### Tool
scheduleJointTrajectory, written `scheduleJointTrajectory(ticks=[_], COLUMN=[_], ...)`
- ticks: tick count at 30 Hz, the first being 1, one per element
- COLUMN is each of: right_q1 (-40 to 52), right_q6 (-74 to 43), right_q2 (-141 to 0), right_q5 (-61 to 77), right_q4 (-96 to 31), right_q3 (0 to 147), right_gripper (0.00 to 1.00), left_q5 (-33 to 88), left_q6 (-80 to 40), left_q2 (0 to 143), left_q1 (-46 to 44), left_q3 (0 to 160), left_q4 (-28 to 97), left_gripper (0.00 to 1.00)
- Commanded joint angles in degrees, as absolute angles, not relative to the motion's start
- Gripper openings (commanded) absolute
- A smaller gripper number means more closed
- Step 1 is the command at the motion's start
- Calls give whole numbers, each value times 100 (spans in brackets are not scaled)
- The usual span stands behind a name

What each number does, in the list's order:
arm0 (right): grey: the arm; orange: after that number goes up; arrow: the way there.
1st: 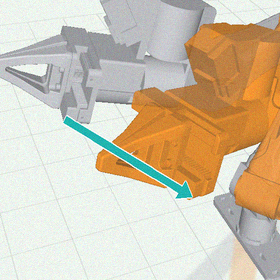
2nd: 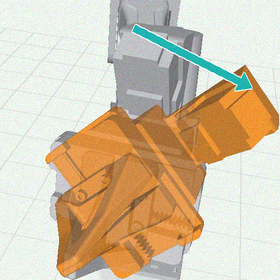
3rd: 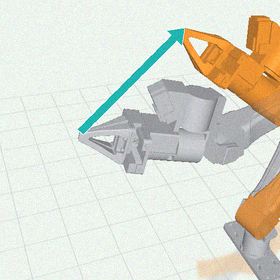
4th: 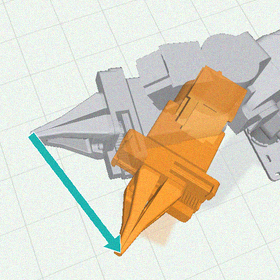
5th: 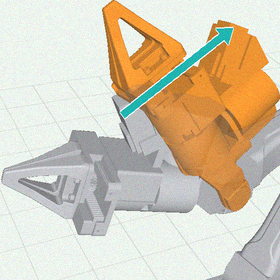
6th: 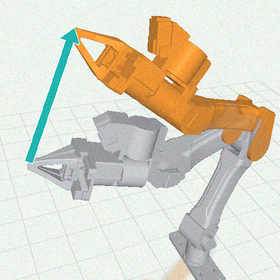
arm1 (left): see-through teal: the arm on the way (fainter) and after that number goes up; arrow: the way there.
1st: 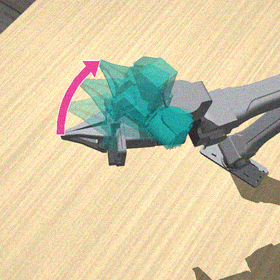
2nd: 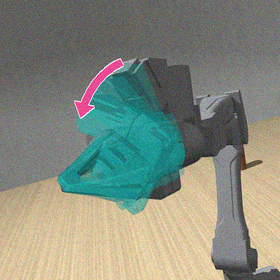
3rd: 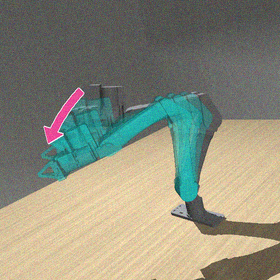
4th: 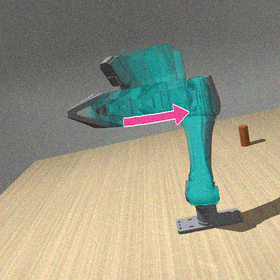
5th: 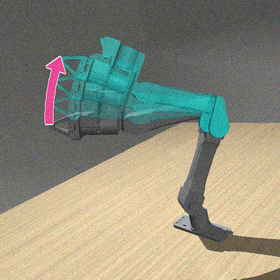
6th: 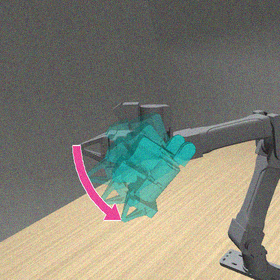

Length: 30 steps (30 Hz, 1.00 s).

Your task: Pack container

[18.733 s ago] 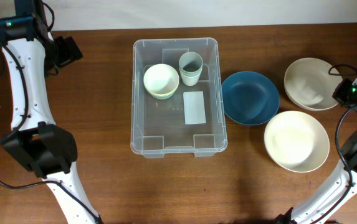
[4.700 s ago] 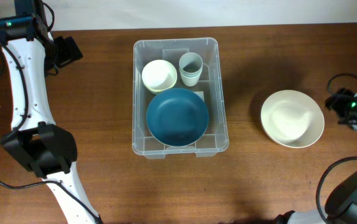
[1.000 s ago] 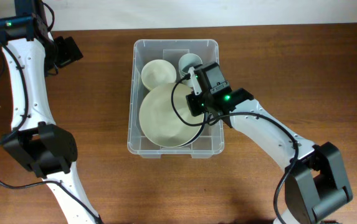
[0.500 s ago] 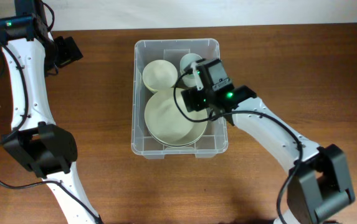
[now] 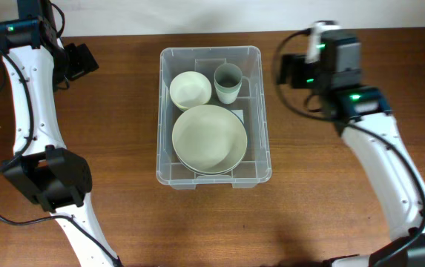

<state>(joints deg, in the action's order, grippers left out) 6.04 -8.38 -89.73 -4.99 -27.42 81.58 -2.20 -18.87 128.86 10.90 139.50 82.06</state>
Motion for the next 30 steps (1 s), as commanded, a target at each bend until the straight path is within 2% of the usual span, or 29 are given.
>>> scheduleJointTrajectory(ticks=[1, 9, 30], right_q1=[272, -156, -172], right_q6=[-996, -993, -989], right_q2=[-8938, -8941, -8794], right_q5=[-628, -628, -740], right_q4=[-2770, -2770, -2716], right_q3=[8204, 8202, 8128], right_gripper=[99, 99, 99], left_q5=[-281, -281, -281], left_q6=[-1839, -1839, -1839], left_q2=[12890, 12890, 12890], left_q1=[1103, 1105, 1103], left_q3=[14035, 14035, 14035], left_q4=[8211, 8211, 8211], left_gripper=[99, 99, 99])
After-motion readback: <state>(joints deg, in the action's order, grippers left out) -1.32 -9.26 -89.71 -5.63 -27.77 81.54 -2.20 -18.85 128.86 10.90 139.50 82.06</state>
